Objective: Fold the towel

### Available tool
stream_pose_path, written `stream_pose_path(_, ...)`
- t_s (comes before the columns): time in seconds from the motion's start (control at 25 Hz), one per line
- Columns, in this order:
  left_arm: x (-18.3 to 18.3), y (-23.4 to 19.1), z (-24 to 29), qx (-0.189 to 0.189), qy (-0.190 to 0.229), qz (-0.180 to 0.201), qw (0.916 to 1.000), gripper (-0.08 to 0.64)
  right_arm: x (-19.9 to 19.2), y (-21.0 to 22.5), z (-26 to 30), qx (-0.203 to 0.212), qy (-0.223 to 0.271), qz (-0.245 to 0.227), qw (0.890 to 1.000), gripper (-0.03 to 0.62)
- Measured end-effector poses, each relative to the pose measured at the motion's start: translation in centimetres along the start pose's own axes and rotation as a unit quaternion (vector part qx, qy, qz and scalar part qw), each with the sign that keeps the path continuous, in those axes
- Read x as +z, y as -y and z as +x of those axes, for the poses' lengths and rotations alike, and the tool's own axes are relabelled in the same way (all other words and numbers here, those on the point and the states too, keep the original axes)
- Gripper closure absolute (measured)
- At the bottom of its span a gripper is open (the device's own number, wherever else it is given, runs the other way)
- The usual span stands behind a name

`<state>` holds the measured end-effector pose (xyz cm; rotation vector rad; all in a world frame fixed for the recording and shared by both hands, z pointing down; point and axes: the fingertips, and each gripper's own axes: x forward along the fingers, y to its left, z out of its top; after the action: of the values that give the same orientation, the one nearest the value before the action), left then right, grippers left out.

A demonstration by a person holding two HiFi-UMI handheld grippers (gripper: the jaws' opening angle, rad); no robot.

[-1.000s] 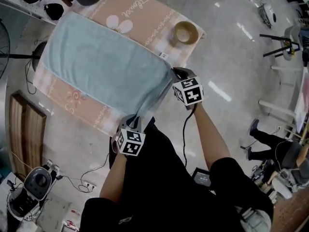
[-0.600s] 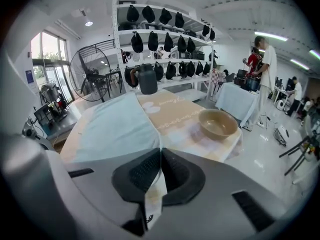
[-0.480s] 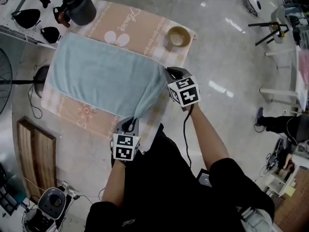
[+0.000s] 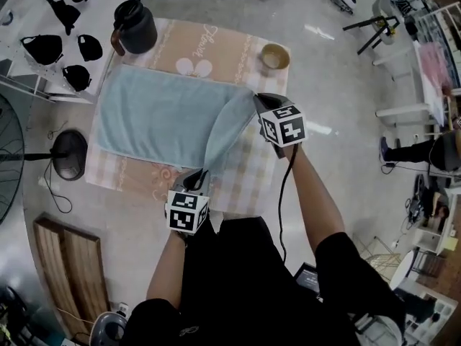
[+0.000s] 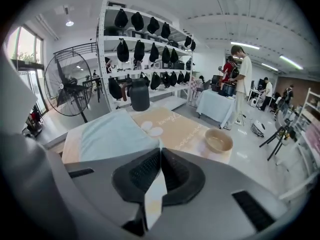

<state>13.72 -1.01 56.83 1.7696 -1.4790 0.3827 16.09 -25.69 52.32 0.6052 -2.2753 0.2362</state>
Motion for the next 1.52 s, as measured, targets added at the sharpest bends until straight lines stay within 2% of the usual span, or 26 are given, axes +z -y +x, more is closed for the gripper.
stream_pose_path(0.2,0.9,-2.4,-2.0,-0.014,0.001,0.008,0.9999,0.531,2.0,-2.2,-0.1,-0.017,0.005,0.023,1.000,0.578)
stream_pose_path(0.36,1.2,-4.4,-2.8,-0.014,0.002,-0.009,0.9999,0.531,4.1,-3.1,0.7,-0.011,0.012,0.039,0.999,0.578)
stream_pose_path(0.48,2.1,-6.9,-2.9,-0.005,0.005,-0.024,0.9997,0.531,6.4,-3.6,2.6,0.008,0.020,0.053,0.998,0.578)
stream_pose_path(0.68,2.2,-10.9,-3.2,0.011,0.006,-0.081,0.9966,0.531,9.4,-6.5,6.6,0.055,0.022,0.069,0.996,0.578)
stream_pose_path(0.84,2.1,-13.9,-4.4,0.027,-0.001,-0.087,0.9958,0.530,12.0,-9.0,9.3,0.076,0.023,0.069,0.994,0.578)
stream_pose_path(1.0,1.8,-18.1,-5.1,0.037,0.000,-0.103,0.9940,0.530,13.2,-11.9,12.5,0.078,0.020,0.059,0.995,0.578)
stream_pose_path(1.52,1.2,-28.7,-7.9,-0.029,-0.024,-0.118,0.9923,0.529,17.9,-21.2,21.2,0.055,-0.003,0.083,0.995,0.578)
